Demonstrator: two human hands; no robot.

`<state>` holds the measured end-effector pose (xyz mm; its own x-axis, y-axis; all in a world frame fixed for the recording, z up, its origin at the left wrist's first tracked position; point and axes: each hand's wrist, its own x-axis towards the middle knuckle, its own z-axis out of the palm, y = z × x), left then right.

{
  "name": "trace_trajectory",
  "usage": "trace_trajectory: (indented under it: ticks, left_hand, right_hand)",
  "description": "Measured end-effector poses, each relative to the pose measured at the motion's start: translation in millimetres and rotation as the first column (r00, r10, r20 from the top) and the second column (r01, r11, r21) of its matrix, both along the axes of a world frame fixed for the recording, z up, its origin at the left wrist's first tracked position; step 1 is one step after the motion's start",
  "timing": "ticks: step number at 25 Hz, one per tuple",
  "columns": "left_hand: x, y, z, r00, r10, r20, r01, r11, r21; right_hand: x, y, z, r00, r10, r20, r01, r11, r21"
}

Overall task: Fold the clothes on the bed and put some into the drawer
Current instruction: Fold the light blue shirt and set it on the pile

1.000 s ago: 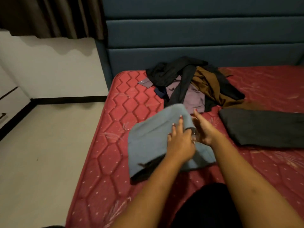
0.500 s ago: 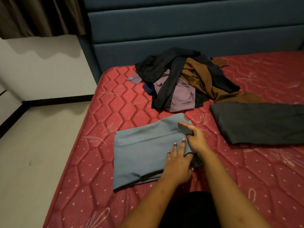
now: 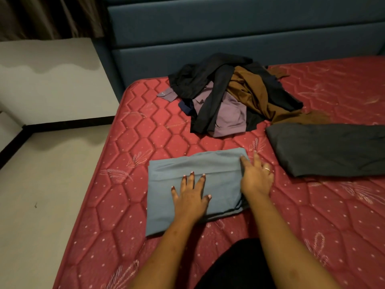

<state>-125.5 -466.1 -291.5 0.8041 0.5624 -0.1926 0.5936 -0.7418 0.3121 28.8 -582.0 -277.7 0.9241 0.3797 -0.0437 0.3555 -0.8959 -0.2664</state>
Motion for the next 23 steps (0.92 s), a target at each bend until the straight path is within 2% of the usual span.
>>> trace_trajectory:
  ticks: [2, 3, 5, 6, 8, 14, 21, 23]
  left_hand:
    - [4, 5, -6, 1.000, -0.014, -0.017, 0.014, 1.000, 0.001]
    - [6, 7, -9, 1.000, -0.015, -0.025, 0.015, 1.000, 0.000]
    - [10, 12, -13, 0.999, 0.000, -0.045, 0.000, 1.000, -0.005]
    - [10, 15, -16, 0.998, 0.006, -0.057, -0.006, 1.000, 0.003]
    - [6, 23, -23, 0.996, 0.010, -0.083, -0.007, 0.999, 0.042]
    - [5, 63, -33, 0.980, 0.177, -0.094, -0.172, 0.983, 0.057]
    - [-33, 114, -37, 0.922, 0.367, -0.122, -0.365, 0.930, 0.041]
    - [-50, 121, -33, 0.906, 0.402, -0.132, -0.402, 0.915, 0.028]
  right_hand:
    - [-16, 23, 5, 0.958, 0.220, 0.182, -0.219, 0.975, -0.028]
    - [-28, 36, 3, 0.906, 0.374, 0.197, -0.379, 0.925, -0.011]
    - [-48, 58, -11, 0.801, 0.594, 0.080, -0.593, 0.804, -0.030]
    - [-51, 61, -20, 0.783, 0.623, 0.010, -0.621, 0.781, -0.066]
    - [-39, 54, -38, 0.819, 0.572, -0.043, -0.572, 0.812, -0.110]
    - [-1, 32, -55, 0.920, 0.390, 0.024, -0.380, 0.907, -0.178]
    - [8, 22, -52, 0.978, 0.208, -0.037, -0.211, 0.967, -0.143]
    - [9, 12, -47, 0.994, 0.086, -0.062, -0.092, 0.990, -0.104]
